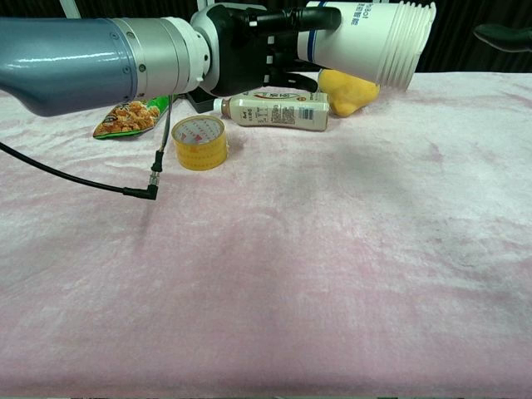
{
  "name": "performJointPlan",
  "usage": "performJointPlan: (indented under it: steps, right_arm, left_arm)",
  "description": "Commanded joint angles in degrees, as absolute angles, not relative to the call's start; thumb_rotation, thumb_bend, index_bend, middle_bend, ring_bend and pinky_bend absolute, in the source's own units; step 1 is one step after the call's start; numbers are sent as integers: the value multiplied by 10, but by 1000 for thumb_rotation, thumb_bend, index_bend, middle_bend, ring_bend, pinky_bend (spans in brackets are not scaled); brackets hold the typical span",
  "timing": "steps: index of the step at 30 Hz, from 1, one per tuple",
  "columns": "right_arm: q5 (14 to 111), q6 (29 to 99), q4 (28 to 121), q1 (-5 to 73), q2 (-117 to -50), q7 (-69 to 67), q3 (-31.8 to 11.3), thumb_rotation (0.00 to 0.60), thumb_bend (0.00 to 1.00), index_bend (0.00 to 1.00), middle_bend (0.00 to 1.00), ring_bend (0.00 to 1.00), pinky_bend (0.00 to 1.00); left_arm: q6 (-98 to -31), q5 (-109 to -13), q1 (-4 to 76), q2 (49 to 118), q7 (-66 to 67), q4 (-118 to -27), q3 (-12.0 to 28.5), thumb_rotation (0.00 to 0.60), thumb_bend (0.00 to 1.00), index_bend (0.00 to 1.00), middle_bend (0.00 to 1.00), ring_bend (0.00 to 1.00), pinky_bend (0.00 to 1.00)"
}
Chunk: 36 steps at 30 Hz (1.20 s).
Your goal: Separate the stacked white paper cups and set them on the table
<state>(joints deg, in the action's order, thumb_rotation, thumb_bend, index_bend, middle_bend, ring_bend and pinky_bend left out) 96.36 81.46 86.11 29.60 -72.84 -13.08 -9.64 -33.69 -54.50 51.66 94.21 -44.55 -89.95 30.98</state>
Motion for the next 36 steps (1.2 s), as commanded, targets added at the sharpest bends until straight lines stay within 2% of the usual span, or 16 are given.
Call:
performJointPlan:
  steps: [1, 36]
  right_arm:
    - [965, 816, 861, 296, -729, -128, -96, 600, 239, 440, 0, 142, 178]
    - [972, 817, 863, 311, -752, -112, -92, 600, 264, 504, 0, 142, 178]
  left_arm:
    - [-337, -545, 516, 942, -445, -900, 310, 600, 401, 423, 405, 339, 556]
    - [-322, -541, 521, 959, -455, -888, 314, 600, 401, 423, 405, 339, 556]
